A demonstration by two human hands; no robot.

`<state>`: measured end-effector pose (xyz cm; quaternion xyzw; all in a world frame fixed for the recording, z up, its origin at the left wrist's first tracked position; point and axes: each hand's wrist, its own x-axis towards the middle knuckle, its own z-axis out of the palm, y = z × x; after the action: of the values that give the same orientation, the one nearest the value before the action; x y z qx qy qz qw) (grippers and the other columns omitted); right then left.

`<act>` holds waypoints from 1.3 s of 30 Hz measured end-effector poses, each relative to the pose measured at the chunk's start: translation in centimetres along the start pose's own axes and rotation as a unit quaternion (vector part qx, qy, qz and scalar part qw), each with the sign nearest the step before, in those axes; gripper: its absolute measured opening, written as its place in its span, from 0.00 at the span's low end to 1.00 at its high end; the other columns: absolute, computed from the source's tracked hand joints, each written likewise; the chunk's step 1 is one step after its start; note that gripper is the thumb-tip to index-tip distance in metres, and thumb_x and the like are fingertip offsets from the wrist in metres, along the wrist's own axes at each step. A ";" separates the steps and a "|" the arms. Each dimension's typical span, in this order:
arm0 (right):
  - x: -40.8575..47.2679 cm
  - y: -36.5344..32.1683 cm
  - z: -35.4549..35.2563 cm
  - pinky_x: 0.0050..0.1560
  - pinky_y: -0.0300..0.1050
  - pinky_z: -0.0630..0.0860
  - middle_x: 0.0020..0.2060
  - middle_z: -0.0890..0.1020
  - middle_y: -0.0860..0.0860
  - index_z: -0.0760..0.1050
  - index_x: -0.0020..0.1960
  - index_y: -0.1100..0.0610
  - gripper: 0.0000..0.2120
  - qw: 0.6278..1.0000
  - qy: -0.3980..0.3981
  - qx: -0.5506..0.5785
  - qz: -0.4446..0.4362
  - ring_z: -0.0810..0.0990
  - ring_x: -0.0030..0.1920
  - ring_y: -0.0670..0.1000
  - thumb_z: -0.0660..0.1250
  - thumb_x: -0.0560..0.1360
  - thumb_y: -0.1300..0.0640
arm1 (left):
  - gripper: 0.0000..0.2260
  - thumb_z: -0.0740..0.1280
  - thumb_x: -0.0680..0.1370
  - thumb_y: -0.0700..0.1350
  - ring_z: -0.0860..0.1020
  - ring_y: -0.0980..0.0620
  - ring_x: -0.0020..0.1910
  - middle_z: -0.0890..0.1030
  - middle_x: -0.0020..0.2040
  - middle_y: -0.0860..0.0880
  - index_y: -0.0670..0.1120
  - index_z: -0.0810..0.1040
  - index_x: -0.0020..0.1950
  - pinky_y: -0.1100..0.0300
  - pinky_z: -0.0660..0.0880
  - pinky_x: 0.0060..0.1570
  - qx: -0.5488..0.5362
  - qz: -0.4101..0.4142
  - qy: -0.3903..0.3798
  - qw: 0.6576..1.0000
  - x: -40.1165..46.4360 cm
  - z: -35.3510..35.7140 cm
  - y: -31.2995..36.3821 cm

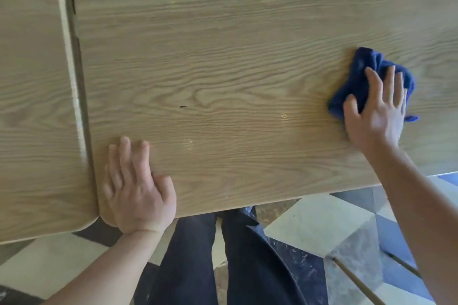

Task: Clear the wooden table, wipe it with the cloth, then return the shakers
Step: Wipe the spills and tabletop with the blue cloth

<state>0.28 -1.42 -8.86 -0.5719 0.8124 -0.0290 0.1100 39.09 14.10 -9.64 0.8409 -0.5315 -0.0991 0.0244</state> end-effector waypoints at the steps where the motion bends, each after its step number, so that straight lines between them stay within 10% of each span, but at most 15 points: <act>1: 0.3 -0.9 0.3 0.80 0.57 0.45 0.81 0.52 0.56 0.55 0.80 0.47 0.33 1.000 0.006 0.004 0.011 0.47 0.81 0.56 0.55 0.76 0.44 | 0.31 0.56 0.73 0.46 0.53 0.43 0.81 0.56 0.81 0.45 0.48 0.61 0.77 0.41 0.54 0.76 0.002 -0.001 -0.001 1.000 0.0 0.0 0.0; 6: -1.2 -7.5 2.0 0.79 0.59 0.44 0.81 0.49 0.56 0.50 0.81 0.48 0.33 1.000 -0.005 0.013 0.001 0.45 0.81 0.58 0.52 0.78 0.42 | 0.31 0.55 0.74 0.47 0.52 0.43 0.81 0.55 0.82 0.46 0.49 0.59 0.78 0.42 0.54 0.76 0.018 0.005 -0.014 1.000 0.1 0.0 0.0; 17: -21.6 -15.2 6.1 0.79 0.60 0.52 0.80 0.55 0.52 0.59 0.79 0.45 0.31 0.943 -0.128 0.000 -0.306 0.48 0.81 0.55 0.58 0.78 0.41 | 0.28 0.54 0.76 0.45 0.54 0.45 0.81 0.57 0.81 0.47 0.49 0.63 0.77 0.40 0.58 0.74 -0.005 0.004 0.010 1.000 0.0 0.2 -0.1; 26: -10.4 -4.7 2.5 0.79 0.58 0.53 0.79 0.59 0.52 0.65 0.77 0.48 0.32 0.955 -0.093 -0.087 -0.266 0.56 0.79 0.56 0.58 0.74 0.40 | 0.28 0.52 0.76 0.48 0.55 0.43 0.81 0.58 0.81 0.46 0.48 0.62 0.77 0.41 0.58 0.74 0.009 0.003 0.000 1.000 0.1 0.1 -0.1; 39: 1.8 -26.4 5.9 0.78 0.62 0.45 0.81 0.51 0.54 0.52 0.80 0.45 0.32 0.966 -0.050 -0.013 -0.253 0.47 0.80 0.58 0.52 0.78 0.40 | 0.30 0.54 0.74 0.49 0.57 0.42 0.80 0.59 0.81 0.44 0.47 0.65 0.77 0.42 0.58 0.75 0.016 0.013 -0.016 1.000 0.1 0.1 -0.5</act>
<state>25.30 -11.68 -10.29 -0.7608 0.6352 -0.0167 0.1320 39.60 14.22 -9.86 0.8325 -0.5443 -0.1033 0.0038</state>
